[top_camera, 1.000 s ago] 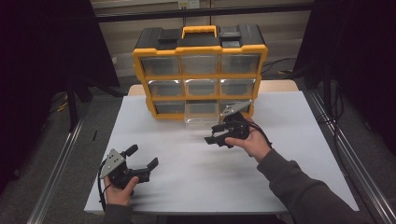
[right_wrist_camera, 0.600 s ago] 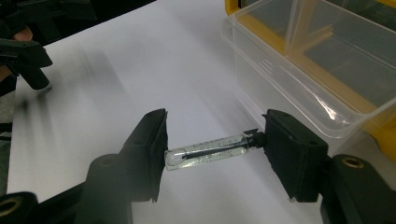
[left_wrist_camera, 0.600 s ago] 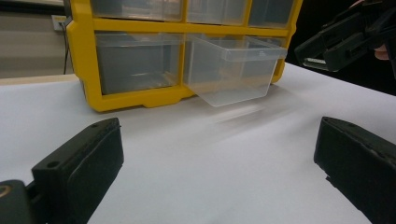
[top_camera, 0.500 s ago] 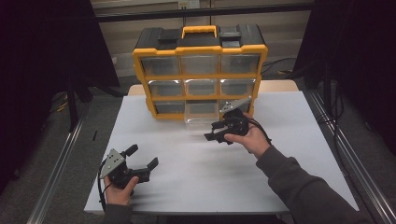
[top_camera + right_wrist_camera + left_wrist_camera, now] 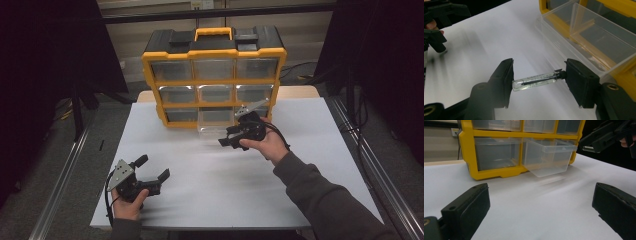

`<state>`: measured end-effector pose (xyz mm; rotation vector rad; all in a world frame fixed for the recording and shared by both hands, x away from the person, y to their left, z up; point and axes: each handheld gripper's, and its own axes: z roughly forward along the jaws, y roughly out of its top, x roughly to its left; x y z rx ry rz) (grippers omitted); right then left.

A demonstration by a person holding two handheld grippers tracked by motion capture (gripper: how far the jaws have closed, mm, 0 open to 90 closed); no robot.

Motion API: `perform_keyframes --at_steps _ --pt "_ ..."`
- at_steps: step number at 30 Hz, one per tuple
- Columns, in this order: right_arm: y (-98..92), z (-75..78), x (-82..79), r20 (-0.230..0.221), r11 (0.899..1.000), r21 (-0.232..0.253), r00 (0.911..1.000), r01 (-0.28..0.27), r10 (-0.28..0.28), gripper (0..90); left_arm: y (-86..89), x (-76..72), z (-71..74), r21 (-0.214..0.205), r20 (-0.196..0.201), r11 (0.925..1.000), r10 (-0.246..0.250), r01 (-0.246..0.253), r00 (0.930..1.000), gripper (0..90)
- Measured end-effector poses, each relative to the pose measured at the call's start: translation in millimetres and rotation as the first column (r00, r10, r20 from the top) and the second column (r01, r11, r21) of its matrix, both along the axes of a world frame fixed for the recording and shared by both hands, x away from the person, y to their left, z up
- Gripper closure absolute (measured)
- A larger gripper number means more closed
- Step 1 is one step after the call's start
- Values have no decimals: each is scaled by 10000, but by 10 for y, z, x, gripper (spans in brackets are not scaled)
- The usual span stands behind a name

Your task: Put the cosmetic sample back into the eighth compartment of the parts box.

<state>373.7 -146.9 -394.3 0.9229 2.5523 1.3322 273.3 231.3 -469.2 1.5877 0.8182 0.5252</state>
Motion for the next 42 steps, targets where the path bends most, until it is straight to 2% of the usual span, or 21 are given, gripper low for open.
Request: perform_keyframes --at_steps 42 --pt "34 132 193 263 9989 -111 9986 460 -457 401 0 1 0 -13 3 10000 1 -1 10000 14"
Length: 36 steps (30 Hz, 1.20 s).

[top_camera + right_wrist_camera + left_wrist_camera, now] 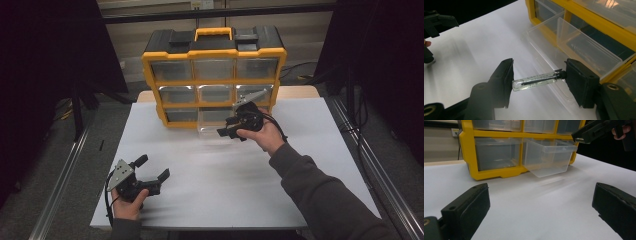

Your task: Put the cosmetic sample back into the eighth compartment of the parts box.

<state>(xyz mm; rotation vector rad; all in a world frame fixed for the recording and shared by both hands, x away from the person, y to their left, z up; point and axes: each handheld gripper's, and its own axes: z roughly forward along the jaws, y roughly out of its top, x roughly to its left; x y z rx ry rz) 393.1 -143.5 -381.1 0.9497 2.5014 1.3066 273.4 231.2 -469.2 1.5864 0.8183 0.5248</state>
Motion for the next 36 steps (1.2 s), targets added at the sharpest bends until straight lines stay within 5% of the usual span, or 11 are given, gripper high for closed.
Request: perform_keyframes --at_steps 36 --pt "7 74 177 119 9985 -206 9986 514 -512 401 2 1 2 -3 18 10000 -16 16 10000 14"
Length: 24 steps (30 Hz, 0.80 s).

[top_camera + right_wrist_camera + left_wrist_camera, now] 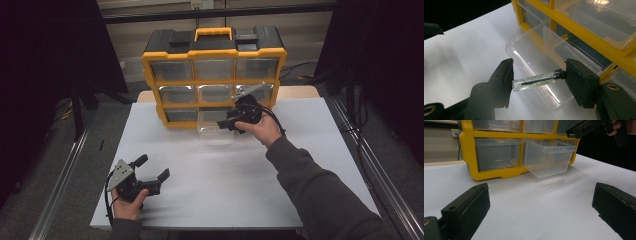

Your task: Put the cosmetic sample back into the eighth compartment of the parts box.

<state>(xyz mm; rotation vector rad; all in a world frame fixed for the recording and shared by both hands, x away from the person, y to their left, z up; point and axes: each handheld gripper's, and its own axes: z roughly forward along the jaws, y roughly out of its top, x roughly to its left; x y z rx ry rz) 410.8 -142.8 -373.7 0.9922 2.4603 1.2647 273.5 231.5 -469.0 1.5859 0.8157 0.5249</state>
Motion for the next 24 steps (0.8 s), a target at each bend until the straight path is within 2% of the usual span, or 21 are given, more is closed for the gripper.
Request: perform_keyframes --at_steps 11,24 --pt "7 38 65 105 9998 -17 9997 222 -221 401 0 0 0 -18 2 10000 -14 14 10000 14" --pt "7 5 149 60 9992 -31 9991 409 -409 401 2 0 0 15 2 10000 -13 13 10000 15"
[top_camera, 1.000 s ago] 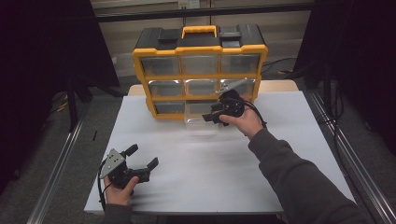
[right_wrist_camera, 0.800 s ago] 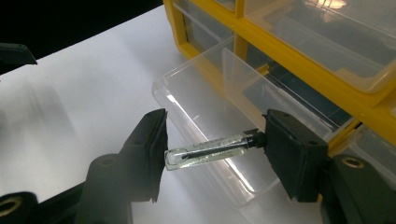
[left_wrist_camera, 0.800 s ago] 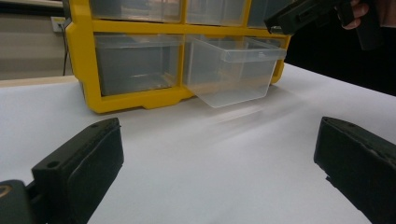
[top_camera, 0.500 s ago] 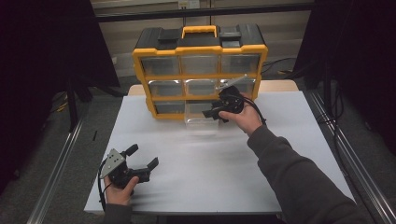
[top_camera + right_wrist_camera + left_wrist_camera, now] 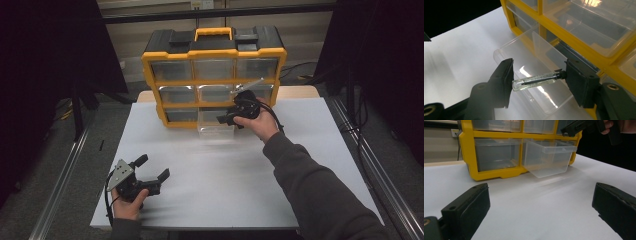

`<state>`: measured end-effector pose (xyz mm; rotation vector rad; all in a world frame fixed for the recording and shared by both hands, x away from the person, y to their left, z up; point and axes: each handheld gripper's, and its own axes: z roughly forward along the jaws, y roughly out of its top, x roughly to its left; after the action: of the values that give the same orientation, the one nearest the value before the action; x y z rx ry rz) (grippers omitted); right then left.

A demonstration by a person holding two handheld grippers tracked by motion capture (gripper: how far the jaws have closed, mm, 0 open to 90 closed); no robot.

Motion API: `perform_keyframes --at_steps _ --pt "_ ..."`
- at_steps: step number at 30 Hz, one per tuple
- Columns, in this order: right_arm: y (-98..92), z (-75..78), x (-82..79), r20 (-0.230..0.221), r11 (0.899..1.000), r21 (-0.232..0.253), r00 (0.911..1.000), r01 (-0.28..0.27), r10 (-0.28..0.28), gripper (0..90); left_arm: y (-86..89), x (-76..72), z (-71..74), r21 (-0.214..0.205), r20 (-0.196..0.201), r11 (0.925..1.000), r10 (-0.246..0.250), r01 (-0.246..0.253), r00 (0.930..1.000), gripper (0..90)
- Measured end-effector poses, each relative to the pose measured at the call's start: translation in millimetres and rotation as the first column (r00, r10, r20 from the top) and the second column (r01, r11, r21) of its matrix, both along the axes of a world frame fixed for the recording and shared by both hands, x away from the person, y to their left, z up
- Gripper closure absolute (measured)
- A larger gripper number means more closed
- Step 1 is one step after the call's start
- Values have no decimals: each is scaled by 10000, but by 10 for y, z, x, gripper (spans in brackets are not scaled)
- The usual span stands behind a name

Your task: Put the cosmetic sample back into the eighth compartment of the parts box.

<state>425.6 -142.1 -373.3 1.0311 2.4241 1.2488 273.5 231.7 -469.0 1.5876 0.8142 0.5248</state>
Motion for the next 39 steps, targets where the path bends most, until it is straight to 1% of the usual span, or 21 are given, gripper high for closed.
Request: perform_keyframes --at_steps 2,5,6,7,8,9,12,13,17,19,20,22,24,31,32,33,34,35,37,38,39 --pt "-4 -2 15 -31 10000 50 10000 52 -52 401 -6 1 -1 -51 -7 10000 -11 11 10000 15" --pt "-6 -4 31 30 9999 -10 9999 133 -133 401 -5 1 -1 -51 7 10000 1 -1 10000 15" --pt "-9 -5 41 21 9999 0 9999 118 -118 401 -1 1 1 -20 27 10000 13 -13 10000 15" --pt "-7 -2 49 -52 9997 -21 9996 263 -263 401 4 -1 2 -2 22 10000 15 -15 10000 15" --pt "-9 -4 58 -5 9998 -34 9998 218 -218 401 12 0 3 85 22 10000 -11 11 10000 15" --pt "-8 -4 64 7 9998 -15 9998 219 -219 401 3 -1 1 -17 18 10000 21 -21 10000 15" --pt "-1 -1 73 20 9996 -69 9997 257 -257 401 1 0 1 3 24 10000 4 -4 10000 15" --pt "5 2 82 -21 9996 -3 9996 285 -285 401 3 0 1 -3 26 10000 11 -11 10000 15" --pt "12 -8 104 56 9995 -17 9995 301 -300 401 1 -5 2 -54 -17 10000 27 -27 10000 15" --pt "16 -14 107 13 9992 -95 9993 378 -378 401 0 -5 2 -58 -13 10000 29 -29 10000 15" --pt "18 -22 112 -11 9994 -2 9994 351 -351 401 -1 -5 1 -59 -19 10000 24 -24 10000 15" --pt "18 -25 115 -13 9995 2 9995 329 -329 401 -3 -5 1 -71 -16 10000 31 -31 10000 16" --pt "30 -35 116 -50 9990 -47 9990 449 -449 401 -3 -5 1 -89 -13 10000 45 -45 10000 16" --pt "52 -60 125 -46 9990 -56 9990 448 -448 401 -1 -3 0 -45 -14 10000 27 -27 10000 15" --pt "59 -70 127 -80 9991 61 9991 418 -418 401 -2 -3 0 -44 -9 10000 24 -24 10000 15" --pt "62 -75 131 -30 9992 49 9993 386 -386 401 -2 -4 -1 -52 -13 10000 31 -31 10000 15" --pt "63 -72 128 -62 9991 -80 9991 428 -429 400 -2 -4 0 -58 -14 10000 29 -29 10000 15" --pt "65 -76 131 -27 9993 -73 9993 365 -366 400 -2 -4 0 -58 -14 10000 29 -29 10000 15" --pt "73 -83 133 6 9990 -95 9990 444 -444 400 0 -4 1 -56 -14 10000 28 -28 10000 15" --pt "79 -96 142 -20 9995 25 9995 305 -305 400 1 -3 0 -40 -9 10000 32 -32 10000 15" --pt "83 -100 141 -20 9995 -3 9995 313 -313 400 0 -4 0 -48 -17 10000 35 -35 10000 15"
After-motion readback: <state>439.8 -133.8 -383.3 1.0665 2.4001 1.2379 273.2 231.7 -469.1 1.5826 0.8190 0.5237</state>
